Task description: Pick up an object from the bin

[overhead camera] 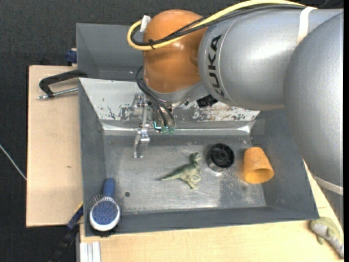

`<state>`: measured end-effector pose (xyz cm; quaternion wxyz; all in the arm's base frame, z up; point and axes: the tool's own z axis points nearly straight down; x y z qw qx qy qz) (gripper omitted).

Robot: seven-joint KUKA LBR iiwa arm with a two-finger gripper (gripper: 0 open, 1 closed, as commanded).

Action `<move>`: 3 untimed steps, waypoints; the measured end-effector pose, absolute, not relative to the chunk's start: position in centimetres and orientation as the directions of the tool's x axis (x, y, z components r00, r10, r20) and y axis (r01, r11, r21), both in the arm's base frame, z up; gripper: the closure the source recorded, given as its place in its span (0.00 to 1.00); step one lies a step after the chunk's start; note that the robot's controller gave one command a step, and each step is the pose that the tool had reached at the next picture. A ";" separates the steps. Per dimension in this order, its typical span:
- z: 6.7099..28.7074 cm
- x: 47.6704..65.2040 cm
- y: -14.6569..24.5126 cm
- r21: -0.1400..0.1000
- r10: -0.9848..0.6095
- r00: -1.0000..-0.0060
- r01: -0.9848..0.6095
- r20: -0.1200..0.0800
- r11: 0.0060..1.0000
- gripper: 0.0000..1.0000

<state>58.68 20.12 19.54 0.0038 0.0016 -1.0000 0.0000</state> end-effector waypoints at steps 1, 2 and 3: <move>11.0 57.4 13.6 -0.003 0.055 -0.998 0.055 0.008 0.998 0.00; 8.6 60.1 11.7 0.000 -0.285 -0.959 -0.285 -0.005 0.959 0.00; 9.4 55.9 4.7 -0.001 -0.479 -0.878 -0.479 0.001 0.878 0.00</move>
Offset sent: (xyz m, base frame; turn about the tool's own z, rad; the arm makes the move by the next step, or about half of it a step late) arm -0.0113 -0.0620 -0.0809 0.0536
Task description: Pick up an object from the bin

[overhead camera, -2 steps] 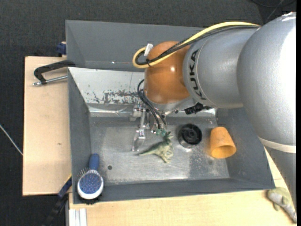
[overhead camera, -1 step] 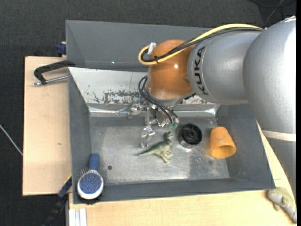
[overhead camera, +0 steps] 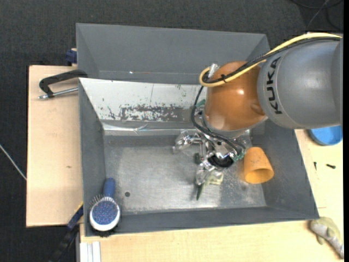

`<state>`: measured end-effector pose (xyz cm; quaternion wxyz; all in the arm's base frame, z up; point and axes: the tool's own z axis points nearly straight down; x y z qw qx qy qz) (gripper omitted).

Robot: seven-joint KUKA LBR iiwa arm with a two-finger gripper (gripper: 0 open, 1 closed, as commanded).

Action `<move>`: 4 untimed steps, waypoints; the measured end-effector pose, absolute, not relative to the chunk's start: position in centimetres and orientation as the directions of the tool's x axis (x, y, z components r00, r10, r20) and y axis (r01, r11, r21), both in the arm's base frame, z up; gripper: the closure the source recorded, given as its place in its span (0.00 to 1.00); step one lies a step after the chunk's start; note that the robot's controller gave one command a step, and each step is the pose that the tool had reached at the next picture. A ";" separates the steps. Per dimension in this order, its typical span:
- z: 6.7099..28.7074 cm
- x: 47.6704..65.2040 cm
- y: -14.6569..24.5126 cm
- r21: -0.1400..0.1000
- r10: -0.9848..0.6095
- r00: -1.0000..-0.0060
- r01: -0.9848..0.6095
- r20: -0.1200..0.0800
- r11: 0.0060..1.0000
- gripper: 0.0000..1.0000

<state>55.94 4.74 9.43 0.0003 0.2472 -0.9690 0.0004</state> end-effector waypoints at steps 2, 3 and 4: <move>21.1 59.7 -1.7 -0.007 -0.478 -0.878 -0.478 -0.016 0.879 0.00; 7.2 56.9 -2.8 0.001 -0.665 -0.747 -0.665 -0.006 0.747 0.00; 9.9 58.8 -6.7 -0.003 -0.496 -0.869 -0.496 -0.009 0.869 0.00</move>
Offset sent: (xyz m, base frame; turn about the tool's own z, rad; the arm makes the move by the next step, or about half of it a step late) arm -0.0018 -0.0877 -0.0025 0.1174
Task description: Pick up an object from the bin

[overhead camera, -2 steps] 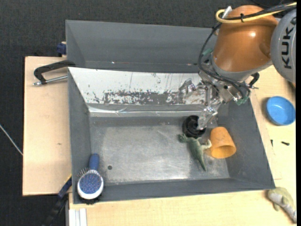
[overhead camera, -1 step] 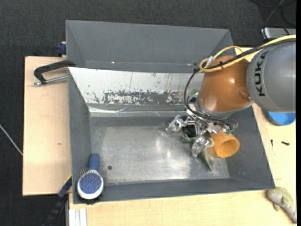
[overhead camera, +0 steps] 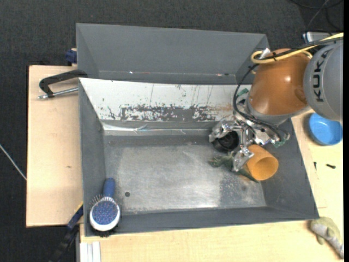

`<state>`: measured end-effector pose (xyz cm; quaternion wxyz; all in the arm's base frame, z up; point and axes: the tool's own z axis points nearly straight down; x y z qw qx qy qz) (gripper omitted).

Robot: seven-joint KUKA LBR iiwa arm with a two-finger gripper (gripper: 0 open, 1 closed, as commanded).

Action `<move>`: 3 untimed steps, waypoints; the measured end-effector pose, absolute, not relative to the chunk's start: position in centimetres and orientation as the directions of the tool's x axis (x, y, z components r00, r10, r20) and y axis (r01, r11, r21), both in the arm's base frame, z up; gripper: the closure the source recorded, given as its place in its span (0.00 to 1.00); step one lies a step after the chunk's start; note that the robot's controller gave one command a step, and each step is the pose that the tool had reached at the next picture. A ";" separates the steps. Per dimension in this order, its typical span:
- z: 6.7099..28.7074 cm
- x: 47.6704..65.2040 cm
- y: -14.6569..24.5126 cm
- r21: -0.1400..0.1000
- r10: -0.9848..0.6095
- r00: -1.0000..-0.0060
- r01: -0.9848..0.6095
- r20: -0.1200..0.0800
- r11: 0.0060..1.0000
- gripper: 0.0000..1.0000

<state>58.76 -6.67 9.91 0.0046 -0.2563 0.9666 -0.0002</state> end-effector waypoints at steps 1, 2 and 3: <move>9.8 58.6 -6.6 0.002 -0.497 -0.868 -0.497 -0.003 0.868 1.00; 12.6 54.7 -6.3 0.001 -0.153 -0.988 -0.153 -0.002 0.988 1.00; 18.2 52.3 -10.2 0.002 0.366 -0.931 0.366 -0.008 0.931 1.00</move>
Offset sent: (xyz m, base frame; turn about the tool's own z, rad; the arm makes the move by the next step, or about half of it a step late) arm 0.0000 0.0000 0.0000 0.0000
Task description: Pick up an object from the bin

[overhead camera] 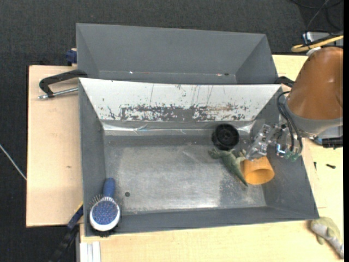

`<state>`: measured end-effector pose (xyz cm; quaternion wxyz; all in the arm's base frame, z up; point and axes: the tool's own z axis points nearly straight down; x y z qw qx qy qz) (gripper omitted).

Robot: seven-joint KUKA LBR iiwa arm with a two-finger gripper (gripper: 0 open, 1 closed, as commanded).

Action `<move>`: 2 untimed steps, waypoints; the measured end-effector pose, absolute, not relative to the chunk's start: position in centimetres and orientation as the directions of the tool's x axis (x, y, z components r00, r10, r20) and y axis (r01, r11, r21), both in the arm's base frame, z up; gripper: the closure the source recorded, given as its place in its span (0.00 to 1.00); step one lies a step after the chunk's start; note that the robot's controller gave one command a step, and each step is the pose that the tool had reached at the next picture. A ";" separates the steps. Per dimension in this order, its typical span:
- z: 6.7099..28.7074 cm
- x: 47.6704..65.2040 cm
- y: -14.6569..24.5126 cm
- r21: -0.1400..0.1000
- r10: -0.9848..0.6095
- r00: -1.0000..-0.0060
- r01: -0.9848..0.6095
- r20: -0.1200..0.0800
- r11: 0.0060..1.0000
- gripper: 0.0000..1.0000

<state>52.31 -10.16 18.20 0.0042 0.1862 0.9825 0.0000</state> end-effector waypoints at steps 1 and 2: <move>17.1 52.1 -9.7 0.001 0.375 -0.927 0.375 0.000 0.927 1.00; 9.8 53.9 -10.4 0.002 -0.106 -0.994 -0.106 0.003 0.994 1.00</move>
Offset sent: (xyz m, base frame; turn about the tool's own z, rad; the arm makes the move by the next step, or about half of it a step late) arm -0.0026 0.0040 -0.0113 0.0098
